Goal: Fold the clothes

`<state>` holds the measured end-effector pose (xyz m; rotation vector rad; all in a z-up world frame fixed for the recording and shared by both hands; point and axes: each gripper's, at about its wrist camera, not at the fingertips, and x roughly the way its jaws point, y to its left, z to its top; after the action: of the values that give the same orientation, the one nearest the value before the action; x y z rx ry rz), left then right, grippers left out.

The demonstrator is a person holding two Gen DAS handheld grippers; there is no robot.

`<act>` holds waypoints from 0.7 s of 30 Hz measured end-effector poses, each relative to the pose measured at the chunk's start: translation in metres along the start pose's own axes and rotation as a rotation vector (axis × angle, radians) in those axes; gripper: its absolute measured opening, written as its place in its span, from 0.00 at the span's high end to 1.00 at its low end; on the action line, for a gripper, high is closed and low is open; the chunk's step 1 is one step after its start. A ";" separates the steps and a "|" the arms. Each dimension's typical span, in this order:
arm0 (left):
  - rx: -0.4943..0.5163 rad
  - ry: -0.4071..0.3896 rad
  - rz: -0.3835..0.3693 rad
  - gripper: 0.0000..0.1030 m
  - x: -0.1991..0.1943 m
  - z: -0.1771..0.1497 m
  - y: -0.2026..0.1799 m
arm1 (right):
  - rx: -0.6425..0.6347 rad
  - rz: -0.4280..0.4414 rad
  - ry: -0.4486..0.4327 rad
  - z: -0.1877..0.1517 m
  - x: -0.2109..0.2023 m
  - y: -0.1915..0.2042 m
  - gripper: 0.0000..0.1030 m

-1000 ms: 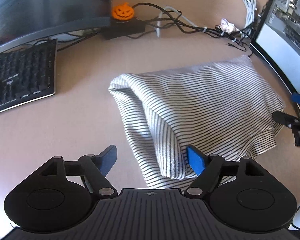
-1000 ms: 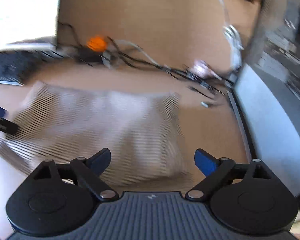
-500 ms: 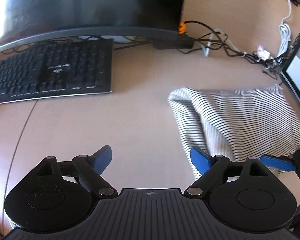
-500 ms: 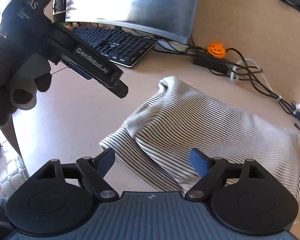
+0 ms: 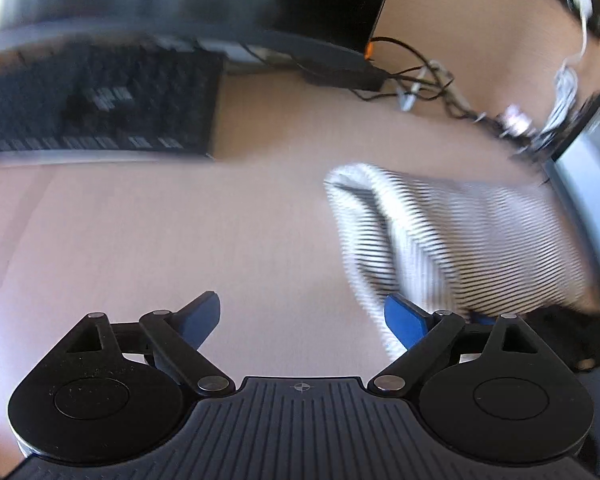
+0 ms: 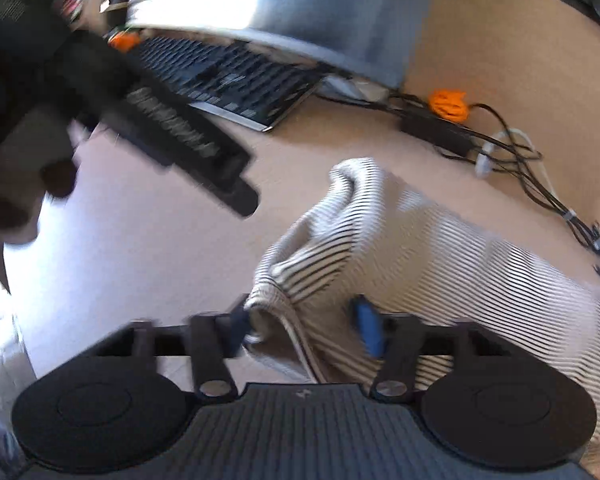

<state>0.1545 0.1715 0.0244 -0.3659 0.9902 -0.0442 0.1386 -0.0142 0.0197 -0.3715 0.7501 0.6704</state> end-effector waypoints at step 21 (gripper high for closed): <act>-0.022 0.138 -0.236 0.20 0.033 0.031 -0.071 | -0.191 -0.148 -0.051 -0.017 0.012 0.012 0.17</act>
<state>0.2074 0.1072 0.0362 -0.5040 1.0801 -0.2751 0.1281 -0.0095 -0.0016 -0.5773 0.6051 0.6113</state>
